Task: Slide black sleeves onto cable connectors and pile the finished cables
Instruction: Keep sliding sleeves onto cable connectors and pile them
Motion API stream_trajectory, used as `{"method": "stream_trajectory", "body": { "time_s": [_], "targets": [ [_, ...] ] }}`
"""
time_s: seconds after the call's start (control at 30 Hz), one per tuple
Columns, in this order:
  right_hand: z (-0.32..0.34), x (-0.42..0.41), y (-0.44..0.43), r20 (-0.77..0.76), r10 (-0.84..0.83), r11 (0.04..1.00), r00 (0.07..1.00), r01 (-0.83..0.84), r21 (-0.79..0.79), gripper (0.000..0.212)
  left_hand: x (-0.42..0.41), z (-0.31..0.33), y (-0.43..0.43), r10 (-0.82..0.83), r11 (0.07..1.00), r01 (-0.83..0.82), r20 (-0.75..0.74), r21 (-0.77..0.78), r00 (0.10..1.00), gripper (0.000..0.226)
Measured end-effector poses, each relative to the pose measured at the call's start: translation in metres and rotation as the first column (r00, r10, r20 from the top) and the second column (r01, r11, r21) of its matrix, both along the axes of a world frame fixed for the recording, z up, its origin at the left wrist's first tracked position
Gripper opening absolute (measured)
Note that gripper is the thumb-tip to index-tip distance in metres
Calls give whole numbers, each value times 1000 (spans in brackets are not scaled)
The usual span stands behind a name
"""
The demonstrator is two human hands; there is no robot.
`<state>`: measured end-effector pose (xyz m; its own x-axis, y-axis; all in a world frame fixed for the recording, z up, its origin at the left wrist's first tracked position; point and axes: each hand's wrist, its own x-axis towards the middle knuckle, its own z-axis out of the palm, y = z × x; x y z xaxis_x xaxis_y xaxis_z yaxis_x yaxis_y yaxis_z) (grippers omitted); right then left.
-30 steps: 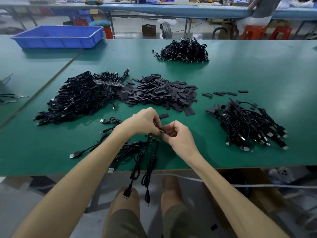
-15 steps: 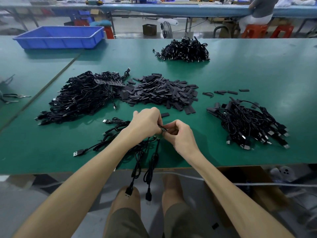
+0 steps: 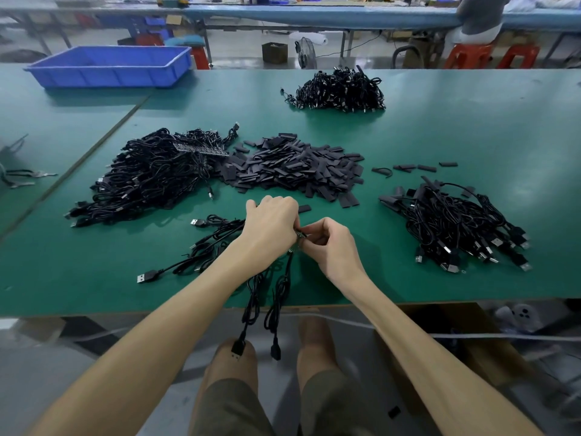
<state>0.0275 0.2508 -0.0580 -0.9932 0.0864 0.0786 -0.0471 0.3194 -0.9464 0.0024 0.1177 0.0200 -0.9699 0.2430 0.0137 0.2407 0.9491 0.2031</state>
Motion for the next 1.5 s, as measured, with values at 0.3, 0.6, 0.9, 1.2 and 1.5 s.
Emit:
{"method": "stream_trajectory", "body": {
  "time_s": [0.3,0.6,0.9,1.2,1.5],
  "targets": [
    [-3,-1,0,-5,-4,1000,1000,4,14,15,6,-2,3,16,999,-19,-78,-42,997,18],
    [-4,-1,0,-21,-21,1000,1000,21,5,17,10,-12,7,-7,994,-12,-178,-106,984,15],
    [2,3,-1,-10,-8,1000,1000,8,7,14,-4,-13,-12,-34,995,40,-65,94,997,10],
    [3,4,-1,-24,-28,998,999,27,-49,12,-17,-20,-30,-8,994,19,-103,104,995,16],
    [3,5,3,-42,-193,948,980,176,-267,13,-28,-36,-66,12,991,-45,-247,-128,969,15]
  ]
}}
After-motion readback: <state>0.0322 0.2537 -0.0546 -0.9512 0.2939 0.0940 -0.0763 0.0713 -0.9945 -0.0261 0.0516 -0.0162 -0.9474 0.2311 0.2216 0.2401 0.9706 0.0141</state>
